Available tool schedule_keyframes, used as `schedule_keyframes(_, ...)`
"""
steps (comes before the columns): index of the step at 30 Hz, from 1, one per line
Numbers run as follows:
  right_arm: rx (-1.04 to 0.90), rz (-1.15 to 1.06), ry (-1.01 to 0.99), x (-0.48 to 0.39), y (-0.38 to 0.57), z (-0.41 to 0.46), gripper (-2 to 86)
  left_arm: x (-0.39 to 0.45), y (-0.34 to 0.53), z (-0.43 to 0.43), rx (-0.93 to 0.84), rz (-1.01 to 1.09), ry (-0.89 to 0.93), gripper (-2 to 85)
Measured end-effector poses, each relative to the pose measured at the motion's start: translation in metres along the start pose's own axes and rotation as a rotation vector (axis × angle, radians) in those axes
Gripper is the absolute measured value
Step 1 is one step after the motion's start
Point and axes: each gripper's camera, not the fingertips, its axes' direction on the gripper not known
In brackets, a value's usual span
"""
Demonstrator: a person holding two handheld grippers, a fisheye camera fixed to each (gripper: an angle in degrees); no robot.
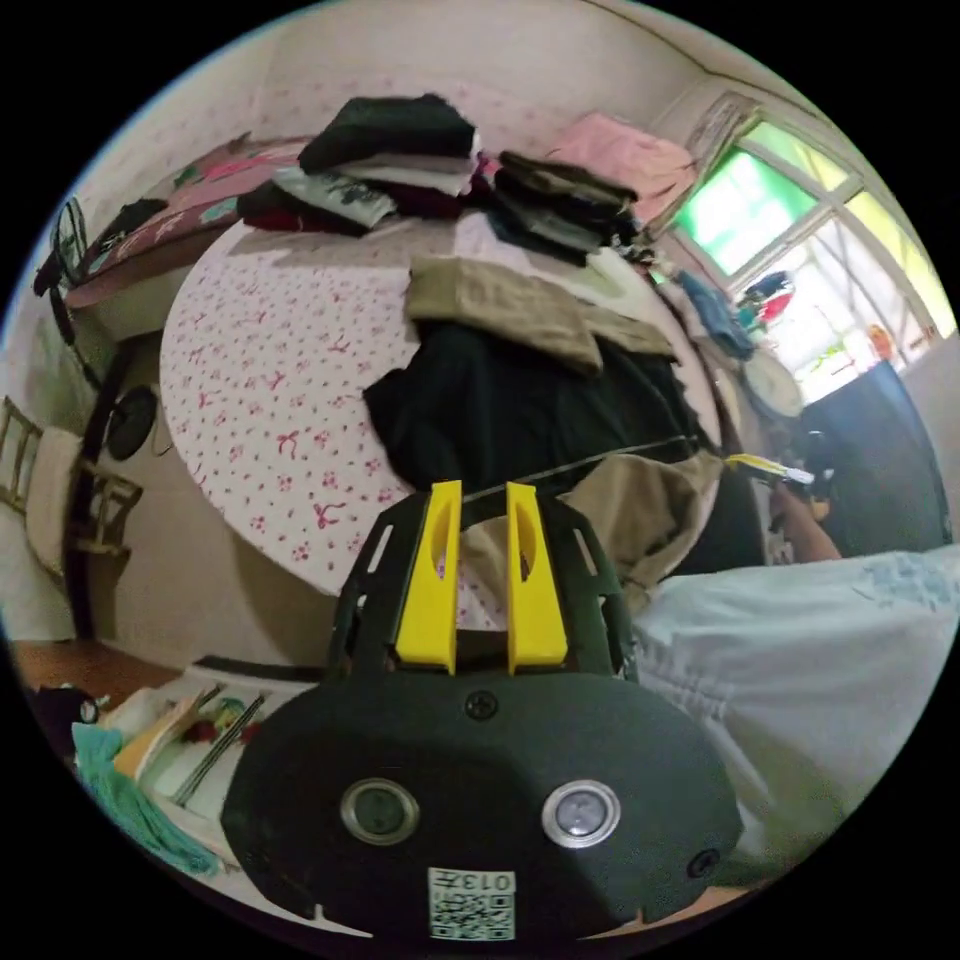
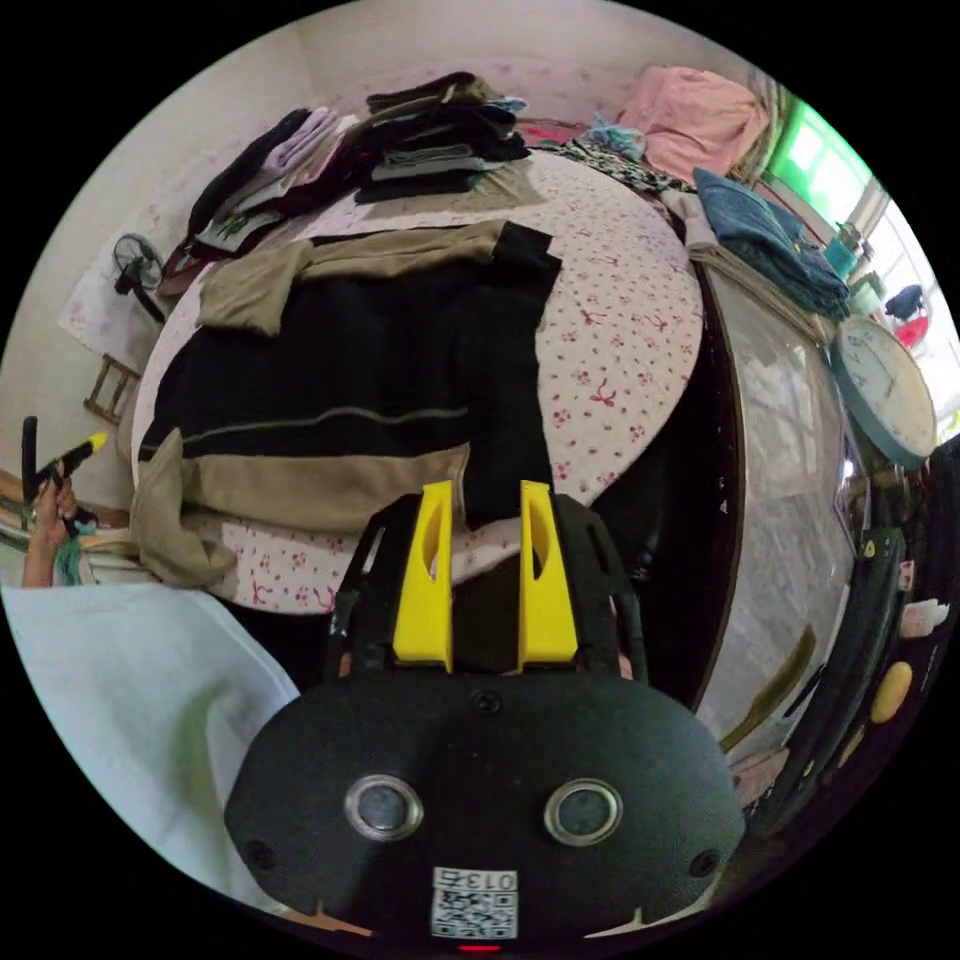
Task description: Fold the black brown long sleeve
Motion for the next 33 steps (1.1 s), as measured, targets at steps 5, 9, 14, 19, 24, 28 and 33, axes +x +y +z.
schedule_keyframes(5, 0.003, 0.231, -0.059, 0.036, -0.003, 0.023, 11.6, 0.001, 0.003, 0.045, -0.059, -0.266, -0.239, 11.3)
schedule_keyframes(9, -0.02, 0.196, -0.079, 0.034, -0.002, 0.032, 9.5, 0.006, -0.008, 0.078, -0.177, -0.237, -0.154, 10.8)
schedule_keyframes(14, -0.075, 0.051, -0.063, 0.025, -0.016, 0.032, 3.0, 0.009, -0.028, 0.087, -0.201, -0.191, -0.182, 3.6)
schedule_keyframes(19, 0.062, -0.038, -0.055, 0.027, 0.001, -0.029, 2.1, 0.02, -0.018, 0.031, -0.046, -0.117, -0.16, 2.4)
schedule_keyframes(24, 0.013, -0.062, -0.008, 0.021, 0.022, -0.024, 2.9, 0.002, 0.001, 0.047, -0.097, -0.136, -0.179, 2.8)
schedule_keyframes(28, -0.124, 0.061, -0.034, 0.039, 0.02, 0.004, 7.1, -0.037, 0.016, 0.061, -0.059, -0.301, -0.006, 4.0)
schedule_keyframes(33, 0.055, 0.043, 0.056, 0.031, -0.012, -0.047, 10.7, -0.061, 0.006, 0.032, 0.087, -0.332, -0.159, 5.8)
